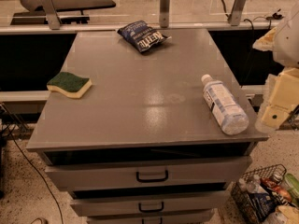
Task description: Place blue plastic bottle upright
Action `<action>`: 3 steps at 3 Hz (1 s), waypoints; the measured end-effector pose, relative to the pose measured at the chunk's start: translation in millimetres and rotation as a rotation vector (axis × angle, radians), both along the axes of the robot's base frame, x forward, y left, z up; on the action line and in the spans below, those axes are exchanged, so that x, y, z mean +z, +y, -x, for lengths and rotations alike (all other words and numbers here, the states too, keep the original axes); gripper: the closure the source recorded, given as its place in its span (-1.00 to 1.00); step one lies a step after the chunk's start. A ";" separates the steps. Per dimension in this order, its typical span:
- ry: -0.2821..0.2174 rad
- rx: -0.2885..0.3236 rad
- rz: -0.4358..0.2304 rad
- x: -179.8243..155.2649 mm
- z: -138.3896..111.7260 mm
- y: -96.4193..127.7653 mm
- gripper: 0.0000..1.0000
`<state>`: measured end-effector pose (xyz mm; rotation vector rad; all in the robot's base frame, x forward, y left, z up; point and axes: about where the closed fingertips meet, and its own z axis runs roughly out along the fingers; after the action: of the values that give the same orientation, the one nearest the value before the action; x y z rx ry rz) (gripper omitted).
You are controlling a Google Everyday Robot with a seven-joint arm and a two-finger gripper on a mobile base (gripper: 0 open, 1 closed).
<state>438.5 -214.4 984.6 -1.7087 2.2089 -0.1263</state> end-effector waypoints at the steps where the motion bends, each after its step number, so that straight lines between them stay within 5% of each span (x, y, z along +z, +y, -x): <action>1: 0.000 0.000 0.000 0.1 0.0 0.0 -1.00; 2: -0.008 -0.029 -0.013 -9.1 -13.3 4.7 -1.00; 3: -0.032 -0.153 -0.007 -42.5 -70.8 16.5 -1.00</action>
Offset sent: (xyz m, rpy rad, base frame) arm 0.0343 0.0104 -0.0284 0.0323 -0.0025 -0.0735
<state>509.3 -197.9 942.1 -1.5213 2.3120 -0.1820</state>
